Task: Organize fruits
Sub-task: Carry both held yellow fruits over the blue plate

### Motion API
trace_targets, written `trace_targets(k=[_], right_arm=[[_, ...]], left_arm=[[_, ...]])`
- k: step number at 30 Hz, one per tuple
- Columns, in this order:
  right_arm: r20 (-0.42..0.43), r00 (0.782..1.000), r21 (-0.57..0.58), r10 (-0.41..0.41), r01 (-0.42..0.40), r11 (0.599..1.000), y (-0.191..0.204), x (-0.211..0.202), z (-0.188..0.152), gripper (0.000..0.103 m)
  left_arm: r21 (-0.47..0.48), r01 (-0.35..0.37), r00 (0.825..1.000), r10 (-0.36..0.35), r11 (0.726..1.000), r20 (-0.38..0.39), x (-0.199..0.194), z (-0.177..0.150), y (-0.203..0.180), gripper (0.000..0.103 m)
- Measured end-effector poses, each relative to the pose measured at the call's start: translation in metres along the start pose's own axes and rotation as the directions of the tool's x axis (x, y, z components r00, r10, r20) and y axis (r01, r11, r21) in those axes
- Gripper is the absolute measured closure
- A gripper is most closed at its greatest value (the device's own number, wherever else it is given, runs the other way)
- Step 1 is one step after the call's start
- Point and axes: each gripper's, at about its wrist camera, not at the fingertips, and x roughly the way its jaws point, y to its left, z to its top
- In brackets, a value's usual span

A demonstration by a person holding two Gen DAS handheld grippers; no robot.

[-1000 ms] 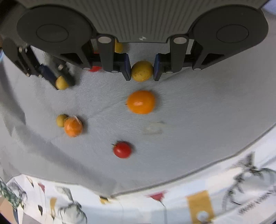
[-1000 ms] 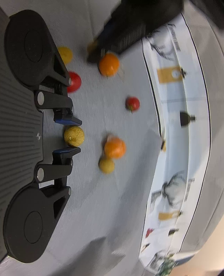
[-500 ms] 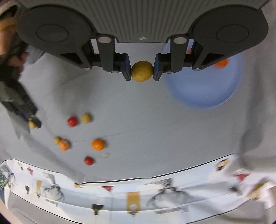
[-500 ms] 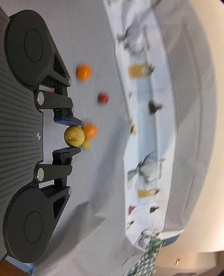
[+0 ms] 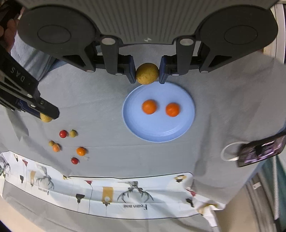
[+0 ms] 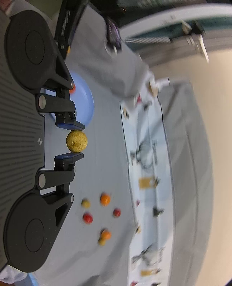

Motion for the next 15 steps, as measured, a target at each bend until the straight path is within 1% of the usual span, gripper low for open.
trace_targets(k=[3,7,11,15], right_arm=[[-0.014,0.999,-0.042,0.030,-0.030,0.999,0.025,-0.010,-0.002,0.075],[-0.042,0.998,-0.080,0.041,-0.044,0.996,0.045,-0.017,-0.007,0.075],[-0.040,0.999,-0.105,0.029,-0.033,0.994,0.055,-0.023,-0.007,0.075],[-0.032,0.999,-0.115,0.015,-0.019,0.993,0.057,-0.028,-0.007,0.075]], left_arm=[[-0.017,-0.002,1.000,0.002,1.000,0.022,-0.010,-0.017,0.011,0.073],[-0.045,0.008,0.999,-0.006,0.999,0.045,-0.020,-0.031,0.021,0.073],[-0.065,0.022,0.998,-0.017,0.998,0.063,-0.024,-0.034,0.028,0.073],[-0.077,0.032,0.997,-0.026,0.997,0.077,-0.026,-0.035,0.029,0.073]])
